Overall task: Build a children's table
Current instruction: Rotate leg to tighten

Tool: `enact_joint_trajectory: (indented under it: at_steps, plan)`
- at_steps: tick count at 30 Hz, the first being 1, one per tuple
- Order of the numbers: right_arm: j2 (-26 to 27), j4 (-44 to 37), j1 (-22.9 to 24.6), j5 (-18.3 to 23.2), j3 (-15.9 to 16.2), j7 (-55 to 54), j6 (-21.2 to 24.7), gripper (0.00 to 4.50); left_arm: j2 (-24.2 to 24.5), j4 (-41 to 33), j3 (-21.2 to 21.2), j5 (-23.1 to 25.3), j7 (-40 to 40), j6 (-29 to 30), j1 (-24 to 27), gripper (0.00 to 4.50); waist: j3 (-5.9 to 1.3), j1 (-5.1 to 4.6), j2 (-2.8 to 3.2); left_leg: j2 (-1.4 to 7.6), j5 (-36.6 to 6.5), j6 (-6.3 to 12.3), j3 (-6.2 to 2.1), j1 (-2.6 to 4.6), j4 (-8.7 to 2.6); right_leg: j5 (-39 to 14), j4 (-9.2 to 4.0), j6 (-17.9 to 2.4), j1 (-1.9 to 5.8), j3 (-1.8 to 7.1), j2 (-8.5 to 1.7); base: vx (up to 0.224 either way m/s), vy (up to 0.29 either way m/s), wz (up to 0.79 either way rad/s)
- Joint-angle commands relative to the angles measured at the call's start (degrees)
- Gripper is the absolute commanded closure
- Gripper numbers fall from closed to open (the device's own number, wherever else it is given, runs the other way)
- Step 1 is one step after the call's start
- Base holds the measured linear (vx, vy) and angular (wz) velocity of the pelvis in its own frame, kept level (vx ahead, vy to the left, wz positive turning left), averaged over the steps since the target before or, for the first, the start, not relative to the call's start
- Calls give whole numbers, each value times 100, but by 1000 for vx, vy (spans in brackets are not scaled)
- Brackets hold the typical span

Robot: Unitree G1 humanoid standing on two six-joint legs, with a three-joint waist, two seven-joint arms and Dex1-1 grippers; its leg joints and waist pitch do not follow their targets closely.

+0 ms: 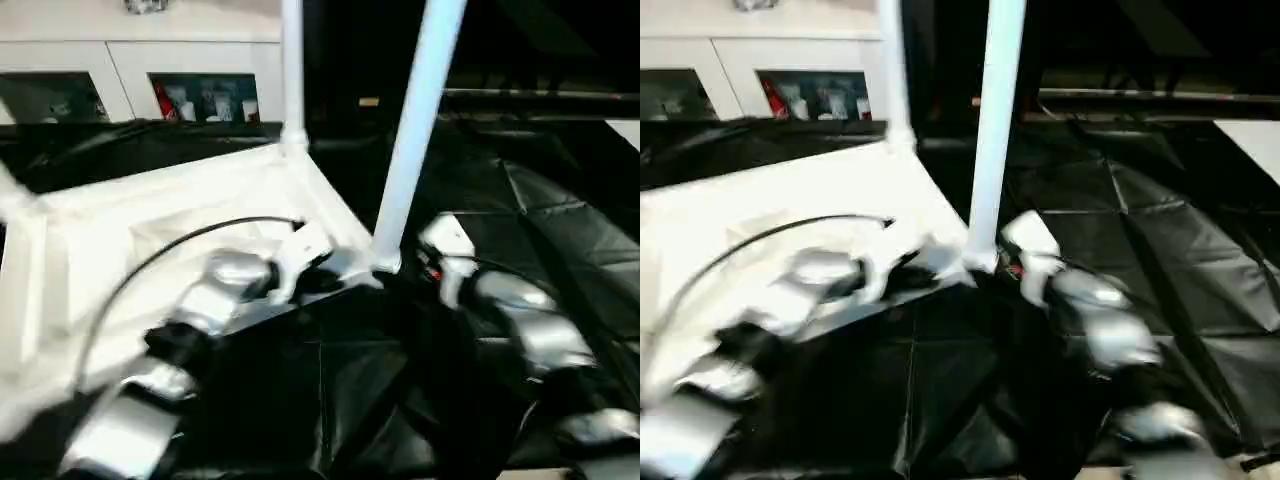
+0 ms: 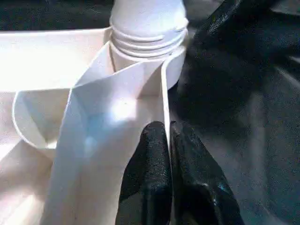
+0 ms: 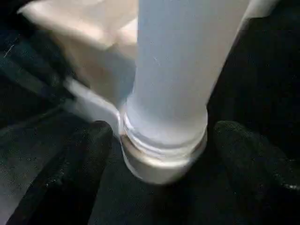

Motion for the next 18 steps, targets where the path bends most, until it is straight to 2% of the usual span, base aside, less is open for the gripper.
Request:
enact_joint_trajectory:
  at_steps: [1,4,8,9,11,12,13,15,16,18]
  plan:
    - [-43,-267,10,135,148,452,122,70,47,-269,-249,-137,-584,35,134,450,-374,67,-65,366,-1128,524,-156,117,-369,-768,-336,-1550,236,198,-325,0,0,0]
    - [-75,-319,20,146,186,630,163,70,74,-336,-243,-165,-641,75,174,450,-365,116,-68,377,-1169,486,-143,147,-367,-807,-339,-1607,209,204,-336,0,0,0]
    - [-95,-338,-10,113,298,763,229,70,127,-397,-221,-211,-702,49,232,450,-346,159,-63,377,-1432,268,-163,162,-404,-1288,-379,-1445,197,221,-354,0,0,0]
    - [-87,-318,-19,98,310,771,220,86,131,-391,-219,-208,-700,43,234,450,-345,156,-82,373,-1468,247,-160,162,-404,-1338,-386,-1423,196,223,-354,0,0,0]
    - [-70,-299,-34,85,340,813,226,105,146,-402,-216,-204,-710,47,246,450,-346,162,-77,369,-1486,196,-169,163,-408,-1421,-393,-1369,198,229,-364,0,0,0]
    - [-62,-316,-32,88,352,832,249,108,156,-427,-213,-204,-718,60,259,450,-352,164,-97,365,-1409,207,-170,152,-403,-1349,-381,-1353,208,230,-365,0,0,0]
    - [-54,-325,-33,88,353,846,266,108,165,-448,-213,-208,-728,71,268,450,-357,168,-90,368,-1379,218,-169,154,-399,-1300,-375,-1362,209,230,-365,0,0,0]
    - [-38,-331,-22,71,362,893,299,130,179,-494,-203,-208,-728,110,285,450,-366,172,-108,364,-1237,273,-165,146,-386,-1100,-350,-1396,217,225,-357,0,0,0]
    - [-34,-322,-22,67,363,898,298,147,179,-497,-199,-208,-722,117,285,450,-371,178,-101,361,-1143,318,-160,142,-377,-985,-335,-1424,221,221,-351,0,0,0]
    - [-30,-312,-17,63,366,906,303,148,183,-520,-196,-211,-709,132,294,450,-374,189,-99,359,-1056,364,-155,141,-365,-875,-324,-1453,221,219,-351,0,0,0]
